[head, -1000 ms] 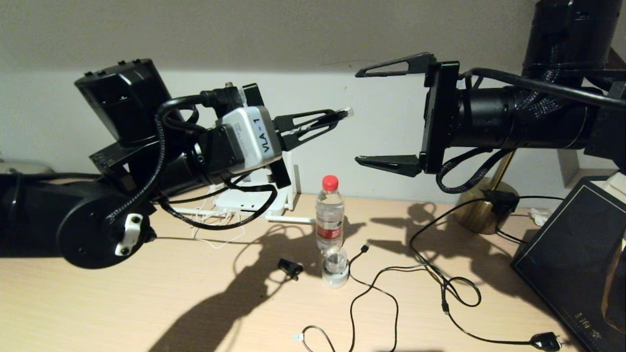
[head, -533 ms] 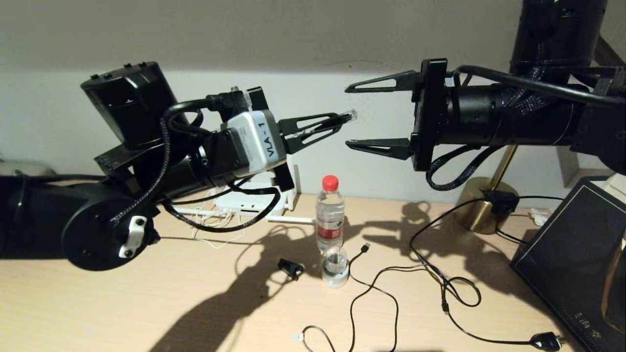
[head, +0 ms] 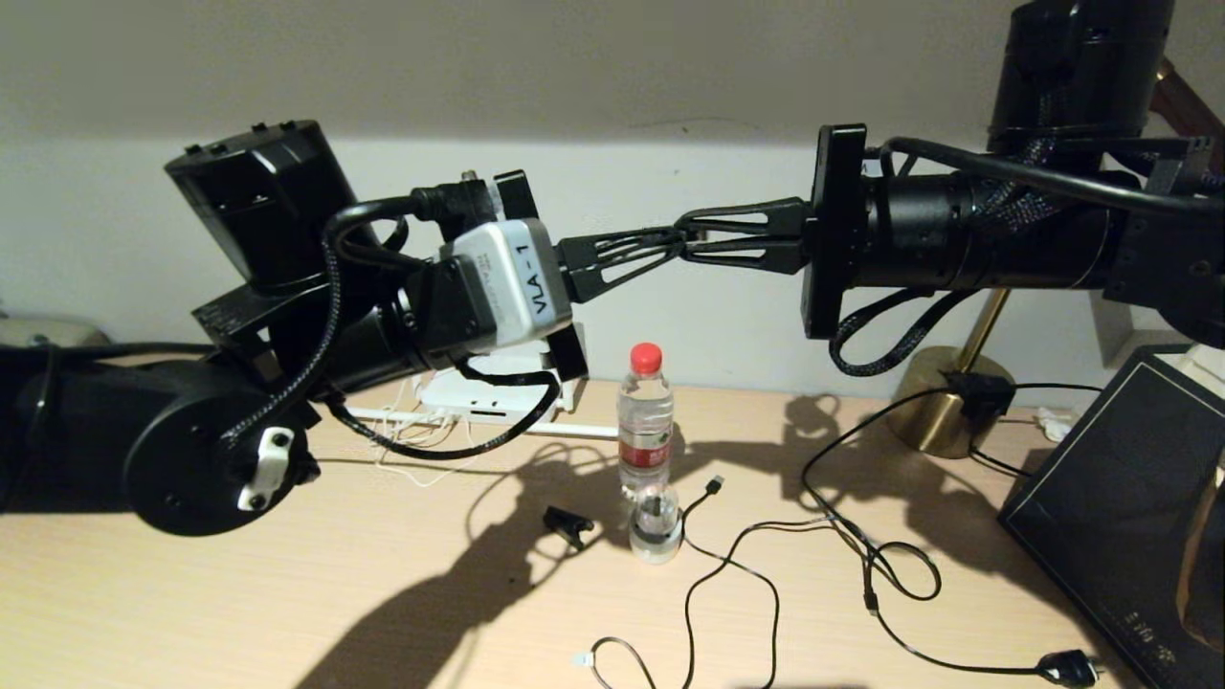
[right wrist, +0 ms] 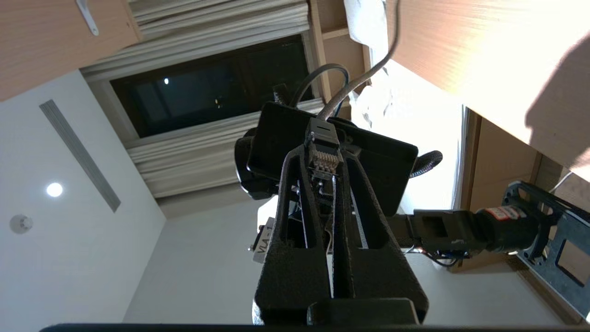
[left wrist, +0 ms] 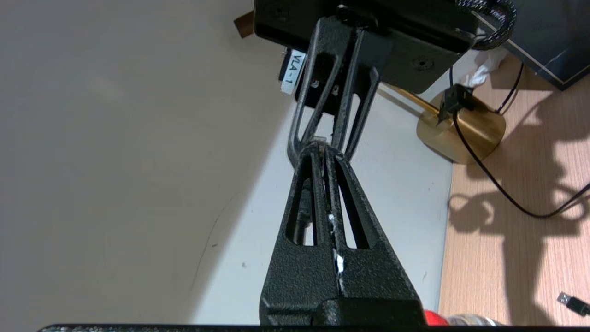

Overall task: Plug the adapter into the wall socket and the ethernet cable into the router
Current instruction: Align cable and router interface

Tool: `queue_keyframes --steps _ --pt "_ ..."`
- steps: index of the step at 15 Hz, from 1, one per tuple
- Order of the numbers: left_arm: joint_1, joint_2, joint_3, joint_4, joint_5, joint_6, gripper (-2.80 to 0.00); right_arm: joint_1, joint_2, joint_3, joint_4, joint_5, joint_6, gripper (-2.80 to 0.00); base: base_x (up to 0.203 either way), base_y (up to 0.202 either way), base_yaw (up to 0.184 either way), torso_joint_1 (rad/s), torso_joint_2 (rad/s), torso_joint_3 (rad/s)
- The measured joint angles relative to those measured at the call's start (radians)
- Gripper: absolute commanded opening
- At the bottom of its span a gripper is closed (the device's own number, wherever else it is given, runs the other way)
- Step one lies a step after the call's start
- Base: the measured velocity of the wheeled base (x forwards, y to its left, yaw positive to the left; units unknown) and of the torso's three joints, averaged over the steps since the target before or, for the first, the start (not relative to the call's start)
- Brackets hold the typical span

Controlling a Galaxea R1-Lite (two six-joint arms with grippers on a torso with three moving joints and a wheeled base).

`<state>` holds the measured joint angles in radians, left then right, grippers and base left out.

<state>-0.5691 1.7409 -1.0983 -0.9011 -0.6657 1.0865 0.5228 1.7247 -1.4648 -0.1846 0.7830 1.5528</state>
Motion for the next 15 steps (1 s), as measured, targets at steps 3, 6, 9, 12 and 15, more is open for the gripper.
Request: queue_keyframes --steps 3,6,9,12,15 --pt "-0.001 0.000 0.000 0.000 0.000 -0.001 -2.80 0.000 0.001 0.004 0.000 0.001 0.000 -2.80 0.000 0.000 0.000 0.000 0.00 0.000" --pt "0.000 0.000 0.002 0.000 0.000 -0.003 0.00 0.000 0.001 0.007 0.001 0.000 0.000 -2.80 0.000 0.000 0.000 0.000 0.00 0.000" --pt "0.000 -0.009 0.004 0.000 0.001 -0.002 0.00 -0.003 0.001 0.011 0.001 0.001 0.000 -2.80 0.000 0.000 0.000 0.000 0.00 0.000" --pt "0.003 -0.039 0.025 -0.008 -0.002 0.006 0.00 -0.011 -0.003 0.020 0.001 0.001 0.000 -2.80 0.000 0.000 0.000 0.000 0.00 0.000" --pt "0.061 -0.067 0.057 -0.008 -0.058 0.047 0.00 -0.015 -0.023 0.032 0.001 0.002 0.000 -2.80 0.000 0.000 0.000 0.000 0.00 0.000"
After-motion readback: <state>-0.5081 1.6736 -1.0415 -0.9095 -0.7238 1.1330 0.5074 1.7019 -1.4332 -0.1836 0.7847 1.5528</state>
